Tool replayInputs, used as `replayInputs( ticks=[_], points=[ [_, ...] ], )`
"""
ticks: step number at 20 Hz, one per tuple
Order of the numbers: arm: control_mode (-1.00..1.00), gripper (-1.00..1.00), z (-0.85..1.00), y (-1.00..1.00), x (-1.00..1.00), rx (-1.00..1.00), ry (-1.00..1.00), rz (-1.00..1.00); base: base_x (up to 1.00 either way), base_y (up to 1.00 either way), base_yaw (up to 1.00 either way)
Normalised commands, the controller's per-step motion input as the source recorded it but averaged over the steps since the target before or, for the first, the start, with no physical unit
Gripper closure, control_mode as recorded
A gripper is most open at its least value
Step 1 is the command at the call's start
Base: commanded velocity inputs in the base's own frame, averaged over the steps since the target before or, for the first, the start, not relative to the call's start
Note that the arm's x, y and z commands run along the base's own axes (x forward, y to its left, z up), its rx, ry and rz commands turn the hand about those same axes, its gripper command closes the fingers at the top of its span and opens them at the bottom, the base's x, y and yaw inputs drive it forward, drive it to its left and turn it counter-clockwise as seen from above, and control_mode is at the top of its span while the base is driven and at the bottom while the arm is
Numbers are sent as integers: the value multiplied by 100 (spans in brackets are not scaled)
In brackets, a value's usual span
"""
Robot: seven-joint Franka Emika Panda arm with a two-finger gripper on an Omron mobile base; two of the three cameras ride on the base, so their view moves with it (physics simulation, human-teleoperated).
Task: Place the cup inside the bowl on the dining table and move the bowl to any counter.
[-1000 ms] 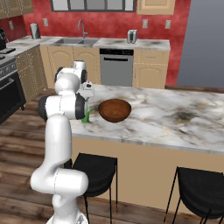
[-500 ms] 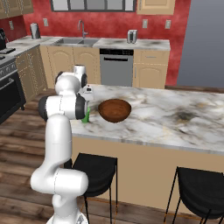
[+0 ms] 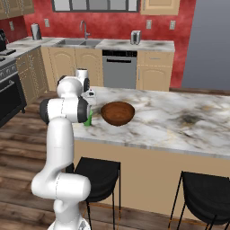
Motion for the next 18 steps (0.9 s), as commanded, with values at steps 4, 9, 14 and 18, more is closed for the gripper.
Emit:
replayInputs(
  ticks=[4,9,14,18],
  points=[
    [-100,-100,0,1,0,0,0,1,0,0,0],
    [-100,-100,0,1,0,0,0,1,0,0,0],
    [-100,-100,-5,4,0,0,1,1,0,0,0],
    [-100,-100,-13,3,0,0,1,1,0,0,0]
  ],
)
